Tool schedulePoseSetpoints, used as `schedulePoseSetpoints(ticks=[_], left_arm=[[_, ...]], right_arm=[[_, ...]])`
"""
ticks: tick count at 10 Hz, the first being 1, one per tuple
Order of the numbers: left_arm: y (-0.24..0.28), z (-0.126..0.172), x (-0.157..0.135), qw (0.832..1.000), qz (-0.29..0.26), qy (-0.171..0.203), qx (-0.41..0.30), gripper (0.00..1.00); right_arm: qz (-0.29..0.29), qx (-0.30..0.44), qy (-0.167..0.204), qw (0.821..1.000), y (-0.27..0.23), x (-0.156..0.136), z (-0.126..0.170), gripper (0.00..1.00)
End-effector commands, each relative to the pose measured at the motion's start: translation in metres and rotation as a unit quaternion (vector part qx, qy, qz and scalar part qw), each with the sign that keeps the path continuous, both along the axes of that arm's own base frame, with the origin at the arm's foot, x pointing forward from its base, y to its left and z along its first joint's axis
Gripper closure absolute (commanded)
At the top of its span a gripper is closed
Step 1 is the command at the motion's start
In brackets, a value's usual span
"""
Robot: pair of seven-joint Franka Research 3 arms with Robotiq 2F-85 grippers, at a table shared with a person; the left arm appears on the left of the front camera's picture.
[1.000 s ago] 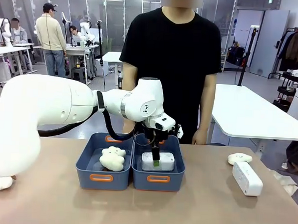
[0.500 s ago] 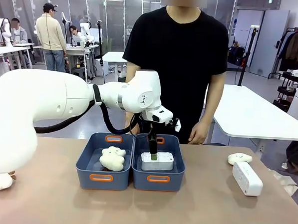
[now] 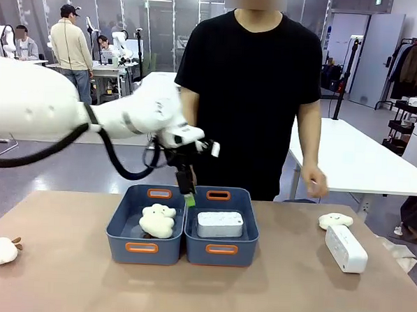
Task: Sort the digital clocks into the basket.
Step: Pick up the Digital clock from the table and place it into the empty Plastic storage basket.
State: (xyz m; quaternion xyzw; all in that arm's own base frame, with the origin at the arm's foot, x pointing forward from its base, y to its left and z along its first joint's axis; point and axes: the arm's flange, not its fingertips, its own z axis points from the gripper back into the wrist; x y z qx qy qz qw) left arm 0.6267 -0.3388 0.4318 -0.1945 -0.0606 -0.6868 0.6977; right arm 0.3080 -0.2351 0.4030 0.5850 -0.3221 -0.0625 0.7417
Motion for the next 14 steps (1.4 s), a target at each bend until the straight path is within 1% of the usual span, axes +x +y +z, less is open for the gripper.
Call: schedulePoseSetpoints(ticks=[1, 2, 3, 4, 5, 6, 7, 8, 9, 10, 11, 12, 13, 14], left_arm=[[0.132, 0.03, -0.061, 0.994, 0.031, 0.007, -0.109, 0.0], [0.205, 0.042, -0.091, 0.984, 0.072, -0.021, -0.161, 0.0], [0.262, 0.045, -0.122, 0.97, 0.126, -0.043, -0.204, 0.0], [0.312, 0.041, -0.151, 0.953, 0.179, -0.025, -0.245, 0.0], [0.357, 0.034, -0.175, 0.924, 0.246, -0.013, -0.292, 0.0], [0.402, 0.018, -0.197, 0.881, 0.313, -0.024, -0.353, 0.0], [0.438, 0.007, -0.217, 0.852, 0.365, -0.019, -0.376, 0.0], [0.472, -0.003, -0.233, 0.837, 0.386, 0.007, -0.387, 0.0], [0.5, -0.011, -0.245, 0.834, 0.383, 0.037, -0.394, 0.0], [0.523, -0.028, -0.251, 0.82, 0.38, 0.056, -0.425, 0.0], [0.534, -0.037, -0.251, 0.815, 0.371, 0.07, -0.439, 0.0], [0.54, -0.045, -0.244, 0.815, 0.353, 0.083, -0.452, 0.0], [0.545, -0.043, -0.244, 0.815, 0.347, 0.094, -0.455, 0.0], [0.531, -0.043, -0.266, 0.809, 0.39, 0.069, -0.435, 0.0]], right_arm=[[0.001, 0.004, -0.004, 1.0, 0.001, -0.001, 0.001, 0.0], [0.001, 0.004, -0.004, 1.0, 0.001, -0.001, 0.001, 0.0], [0.001, 0.004, -0.004, 1.0, 0.001, -0.001, 0.001, 0.0], [0.001, 0.004, -0.004, 1.0, 0.001, -0.001, 0.001, 0.0], [0.001, 0.004, -0.004, 1.0, 0.001, -0.001, 0.001, 0.0], [0.001, 0.004, -0.004, 1.0, 0.001, -0.001, 0.001, 0.0], [0.001, 0.004, -0.004, 1.0, 0.001, -0.001, 0.001, 0.0], [0.001, 0.004, -0.004, 1.0, 0.001, -0.001, 0.001, 0.0], [0.001, 0.004, -0.004, 1.0, 0.001, -0.001, 0.001, 0.0], [0.001, 0.004, -0.004, 1.0, 0.001, -0.001, 0.001, 0.0], [0.001, 0.004, -0.004, 1.0, 0.001, -0.001, 0.001, 0.0], [0.001, 0.004, -0.004, 1.0, 0.001, -0.001, 0.001, 0.0], [0.001, 0.004, -0.004, 1.0, 0.001, -0.001, 0.001, 0.0], [0.001, 0.004, -0.004, 1.0, 0.001, -0.001, 0.001, 0.0]])
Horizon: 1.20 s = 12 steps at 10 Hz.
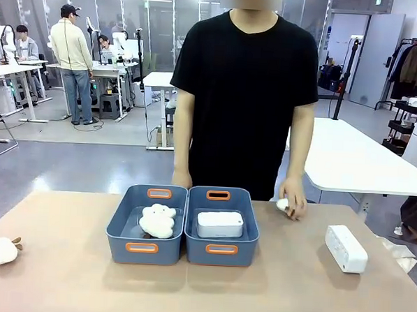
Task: Sort the digital clocks into the basket.
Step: Pick up the Digital clock from the table and place it into the empty Plastic storage basket.
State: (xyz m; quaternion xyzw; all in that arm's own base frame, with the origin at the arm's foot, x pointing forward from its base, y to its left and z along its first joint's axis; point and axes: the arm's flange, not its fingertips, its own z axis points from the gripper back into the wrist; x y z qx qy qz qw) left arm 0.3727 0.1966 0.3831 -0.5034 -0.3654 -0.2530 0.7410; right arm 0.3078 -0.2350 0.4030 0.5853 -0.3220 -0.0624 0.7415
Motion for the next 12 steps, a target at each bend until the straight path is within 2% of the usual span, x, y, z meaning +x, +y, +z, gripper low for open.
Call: schedulePoseSetpoints(ticks=[1, 4, 5, 6, 7, 9, 11, 12], left_arm=[[-0.004, 0.006, -0.012, 1.0, 0.022, -0.004, 0.014, 0.0], [-0.004, 0.006, -0.012, 1.0, 0.022, -0.004, 0.014, 0.0], [-0.004, 0.006, -0.012, 1.0, 0.022, -0.004, 0.014, 0.0], [-0.004, 0.006, -0.012, 1.0, 0.022, -0.004, 0.014, 0.0], [-0.004, 0.006, -0.012, 1.0, 0.022, -0.004, 0.014, 0.0], [-0.004, 0.006, -0.012, 1.0, 0.022, -0.004, 0.014, 0.0], [-0.004, 0.006, -0.012, 1.0, 0.022, -0.004, 0.014, 0.0], [-0.004, 0.006, -0.012, 1.0, 0.022, -0.004, 0.014, 0.0]], right_arm=[[0.001, 0.004, -0.003, 1.0, 0.001, 0.0, 0.001, 0.0], [0.0, 0.0, 0.0, 1.0, 0.0, 0.0, 0.0, 0.0], [0.016, -0.112, -0.074, 0.991, 0.009, -0.009, 0.027, 0.0], [0.084, -0.23, -0.099, 0.965, 0.024, -0.004, 0.042, 0.0], [0.109, -0.323, -0.045, 0.939, 0.035, 0.008, 0.048, 0.0], [0.128, -0.381, 0.036, 0.915, 0.051, 0.036, 0.052, 0.0], [0.154, -0.432, 0.077, 0.885, 0.075, 0.055, 0.052, 0.0], [0.149, -0.465, 0.083, 0.869, 0.102, 0.07, 0.046, 0.0]])
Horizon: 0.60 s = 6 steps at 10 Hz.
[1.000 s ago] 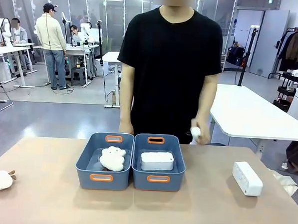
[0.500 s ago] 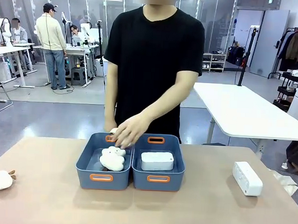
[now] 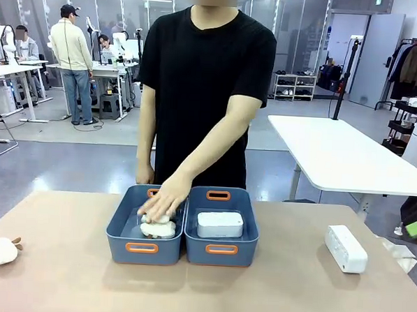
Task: Sort the digital clocks into the basket.
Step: Pick up the Digital clock from the table and place it into the empty Plastic storage basket.
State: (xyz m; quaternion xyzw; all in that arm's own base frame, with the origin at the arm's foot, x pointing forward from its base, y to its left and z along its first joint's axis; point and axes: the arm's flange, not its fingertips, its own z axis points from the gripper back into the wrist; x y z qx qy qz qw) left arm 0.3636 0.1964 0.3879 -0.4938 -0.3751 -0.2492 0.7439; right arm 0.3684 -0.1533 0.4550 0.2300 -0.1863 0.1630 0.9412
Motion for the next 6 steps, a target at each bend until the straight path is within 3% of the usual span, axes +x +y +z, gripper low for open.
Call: schedulePoseSetpoints(ticks=[1, 2, 3, 6], left_arm=[[-0.004, 0.001, -0.003, 1.0, 0.01, 0.003, 0.009, 0.0], [-0.004, 0.001, -0.003, 1.0, 0.01, 0.003, 0.009, 0.0], [-0.004, 0.001, -0.003, 1.0, 0.01, 0.003, 0.009, 0.0], [-0.004, 0.001, -0.003, 1.0, 0.01, 0.003, 0.009, 0.0]], right_arm=[[-0.026, -0.1, 0.001, 0.995, 0.05, 0.028, -0.019, 0.0], [-0.07, -0.146, -0.011, 0.987, 0.069, 0.046, -0.028, 0.0], [-0.053, -0.125, 0.021, 0.991, 0.087, 0.061, -0.036, 0.0], [-0.089, -0.176, 0.017, 0.98, 0.119, 0.091, -0.061, 0.0]])
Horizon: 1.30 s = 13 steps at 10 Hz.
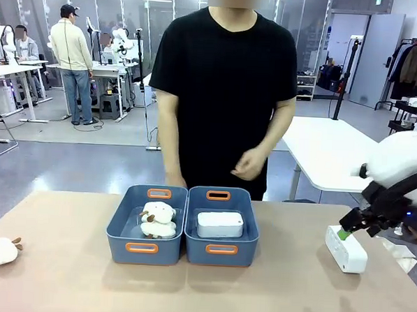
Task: Sort the digital clocks into the basket.
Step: Pick up the Digital clock from the table and place it into the empty Plastic storage basket.
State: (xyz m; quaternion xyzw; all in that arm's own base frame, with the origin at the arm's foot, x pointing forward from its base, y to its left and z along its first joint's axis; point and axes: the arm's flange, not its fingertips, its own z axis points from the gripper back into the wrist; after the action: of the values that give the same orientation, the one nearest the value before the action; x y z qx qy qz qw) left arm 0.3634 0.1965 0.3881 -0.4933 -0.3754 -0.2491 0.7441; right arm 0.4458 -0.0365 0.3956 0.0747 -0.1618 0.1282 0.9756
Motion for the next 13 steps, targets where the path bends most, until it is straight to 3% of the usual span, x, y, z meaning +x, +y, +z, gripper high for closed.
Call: schedulePoseSetpoints(ticks=[1, 2, 3, 6, 9, 13], left_arm=[[-0.004, 0.001, -0.002, 1.0, 0.009, 0.003, 0.009, 0.0], [-0.004, 0.001, -0.002, 1.0, 0.009, 0.003, 0.009, 0.0], [-0.004, 0.001, -0.002, 1.0, 0.009, 0.003, 0.009, 0.0], [-0.004, 0.001, -0.002, 1.0, 0.009, 0.003, 0.009, 0.0], [-0.004, 0.001, -0.002, 1.0, 0.009, 0.003, 0.009, 0.0], [-0.004, 0.001, -0.002, 1.0, 0.009, 0.003, 0.009, 0.0]], right_arm=[[-0.041, -0.059, -0.008, 0.997, 0.005, 0.02, -0.011, 0.0], [-0.044, -0.057, -0.011, 0.997, 0.005, 0.022, -0.013, 0.0], [-0.035, -0.039, 0.012, 0.999, 0.008, 0.021, -0.018, 0.0], [-0.06, -0.051, 0.007, 0.997, 0.004, 0.034, -0.04, 0.0], [-0.078, -0.057, -0.031, 0.995, 0.009, 0.039, -0.06, 0.0], [-0.072, -0.058, -0.018, 0.996, 0.01, 0.04, -0.079, 0.0]])
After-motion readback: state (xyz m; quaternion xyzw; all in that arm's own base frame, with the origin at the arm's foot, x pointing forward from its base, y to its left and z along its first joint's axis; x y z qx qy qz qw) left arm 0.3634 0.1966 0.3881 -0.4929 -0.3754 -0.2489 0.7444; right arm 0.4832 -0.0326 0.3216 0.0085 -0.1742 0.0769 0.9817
